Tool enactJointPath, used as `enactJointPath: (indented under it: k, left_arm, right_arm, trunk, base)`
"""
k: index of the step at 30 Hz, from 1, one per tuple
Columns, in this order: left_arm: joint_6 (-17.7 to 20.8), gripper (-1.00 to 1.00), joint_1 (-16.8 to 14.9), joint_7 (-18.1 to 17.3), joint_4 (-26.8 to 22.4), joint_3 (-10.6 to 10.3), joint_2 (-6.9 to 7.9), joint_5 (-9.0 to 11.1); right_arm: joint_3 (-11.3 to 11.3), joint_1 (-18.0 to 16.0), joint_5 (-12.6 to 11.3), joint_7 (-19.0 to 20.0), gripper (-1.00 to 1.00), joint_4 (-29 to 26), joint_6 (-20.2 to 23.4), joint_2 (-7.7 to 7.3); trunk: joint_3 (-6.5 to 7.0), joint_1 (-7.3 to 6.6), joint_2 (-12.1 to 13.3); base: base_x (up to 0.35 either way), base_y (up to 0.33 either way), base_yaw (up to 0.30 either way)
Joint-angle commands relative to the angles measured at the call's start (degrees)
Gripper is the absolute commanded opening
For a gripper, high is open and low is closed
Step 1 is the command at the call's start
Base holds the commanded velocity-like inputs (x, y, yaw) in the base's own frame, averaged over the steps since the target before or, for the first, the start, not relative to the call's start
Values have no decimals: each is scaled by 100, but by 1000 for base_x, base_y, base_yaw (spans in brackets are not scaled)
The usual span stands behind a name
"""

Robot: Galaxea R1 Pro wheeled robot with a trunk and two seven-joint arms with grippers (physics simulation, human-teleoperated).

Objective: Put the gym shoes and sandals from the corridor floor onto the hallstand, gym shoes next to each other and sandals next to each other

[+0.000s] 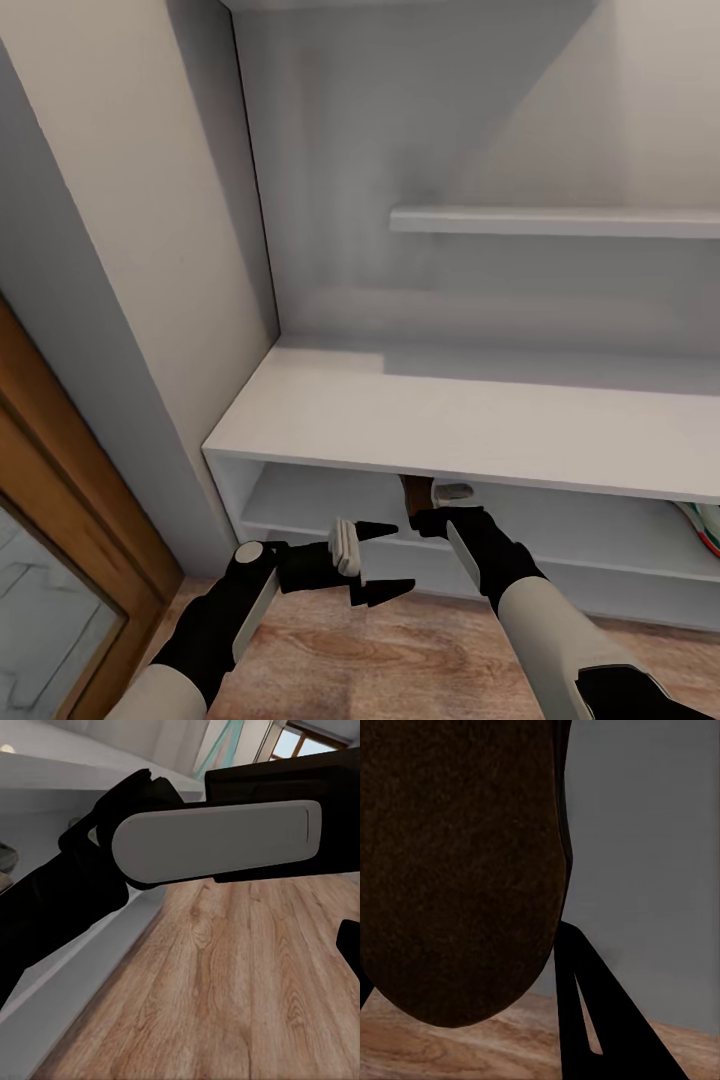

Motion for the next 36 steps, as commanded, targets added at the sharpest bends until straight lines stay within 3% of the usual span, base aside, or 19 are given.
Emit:
enactJointPath:
  k: [1,36]
  left_arm:
    - [14,100,-3,-12,3,-6,1,25]
    - [14,100,-3,-12,4,-6,1,27]
  right_arm:
    - [10,-1,8,9,-100,-10,36,-1]
    - [10,-1,8,10,-100,-9,36,4]
  trunk:
    - [-5,-1,-2]
    - [-5,-1,-2]
  base:
    - [10,0,0]
    - [47,0,0]
